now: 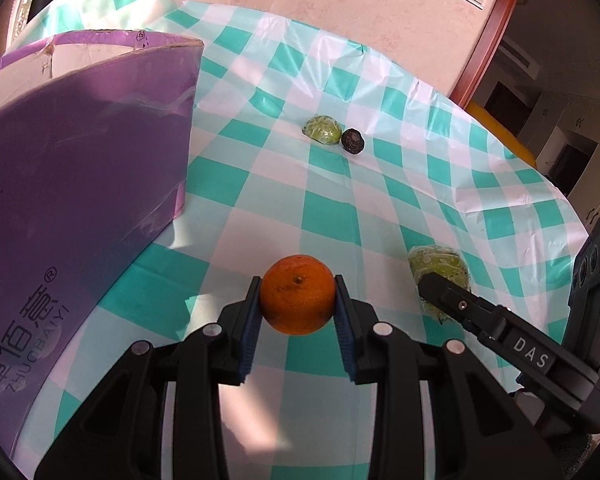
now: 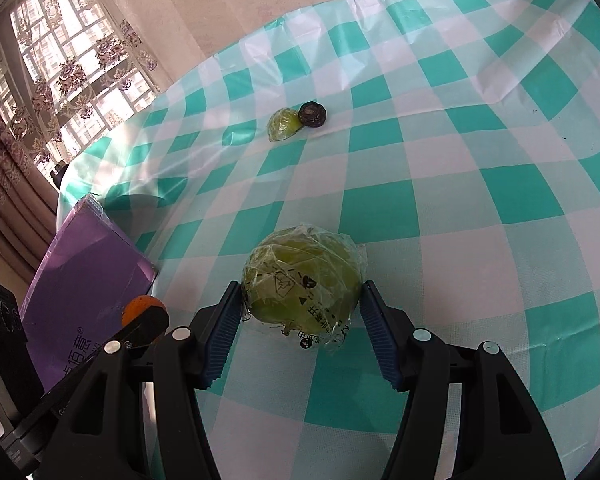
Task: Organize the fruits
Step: 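Carry the orange and bagged green fruit into the purple box and release both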
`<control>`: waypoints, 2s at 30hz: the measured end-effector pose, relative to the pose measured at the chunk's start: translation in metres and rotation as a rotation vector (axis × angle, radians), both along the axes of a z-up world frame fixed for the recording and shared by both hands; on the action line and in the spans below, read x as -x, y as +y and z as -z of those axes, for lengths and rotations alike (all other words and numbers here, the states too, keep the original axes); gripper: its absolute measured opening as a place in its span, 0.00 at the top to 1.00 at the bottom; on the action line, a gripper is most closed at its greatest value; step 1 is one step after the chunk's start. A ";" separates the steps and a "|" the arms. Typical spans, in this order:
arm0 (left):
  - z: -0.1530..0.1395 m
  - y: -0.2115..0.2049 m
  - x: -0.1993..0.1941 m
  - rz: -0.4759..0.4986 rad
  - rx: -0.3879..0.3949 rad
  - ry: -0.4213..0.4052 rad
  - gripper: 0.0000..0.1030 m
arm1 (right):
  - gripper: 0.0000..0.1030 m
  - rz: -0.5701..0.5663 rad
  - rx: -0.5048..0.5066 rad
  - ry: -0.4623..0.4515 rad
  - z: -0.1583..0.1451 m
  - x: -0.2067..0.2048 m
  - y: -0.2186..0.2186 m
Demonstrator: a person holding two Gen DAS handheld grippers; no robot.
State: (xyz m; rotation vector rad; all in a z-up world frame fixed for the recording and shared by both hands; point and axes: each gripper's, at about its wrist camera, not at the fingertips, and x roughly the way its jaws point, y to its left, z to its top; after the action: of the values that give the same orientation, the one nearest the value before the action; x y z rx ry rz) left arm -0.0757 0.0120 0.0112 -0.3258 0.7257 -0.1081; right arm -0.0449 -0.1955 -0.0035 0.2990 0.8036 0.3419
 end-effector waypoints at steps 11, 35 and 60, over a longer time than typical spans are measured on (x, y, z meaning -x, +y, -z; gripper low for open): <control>-0.016 -0.004 0.028 0.008 -0.023 -0.151 0.67 | 0.43 -0.030 0.055 -0.073 -0.011 0.016 0.019; -0.123 0.073 0.111 -0.352 -0.263 -0.311 0.67 | 0.42 -0.260 0.023 -0.221 -0.094 0.046 0.118; -0.091 0.208 0.120 -0.455 -0.294 0.127 0.66 | 0.42 -0.592 0.476 -0.303 -0.080 0.070 0.297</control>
State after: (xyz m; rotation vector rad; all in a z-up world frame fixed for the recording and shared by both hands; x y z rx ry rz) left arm -0.1953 0.2203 0.1021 -0.2105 0.7648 0.4502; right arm -0.1150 0.1010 0.0765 -0.4417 0.6362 0.7133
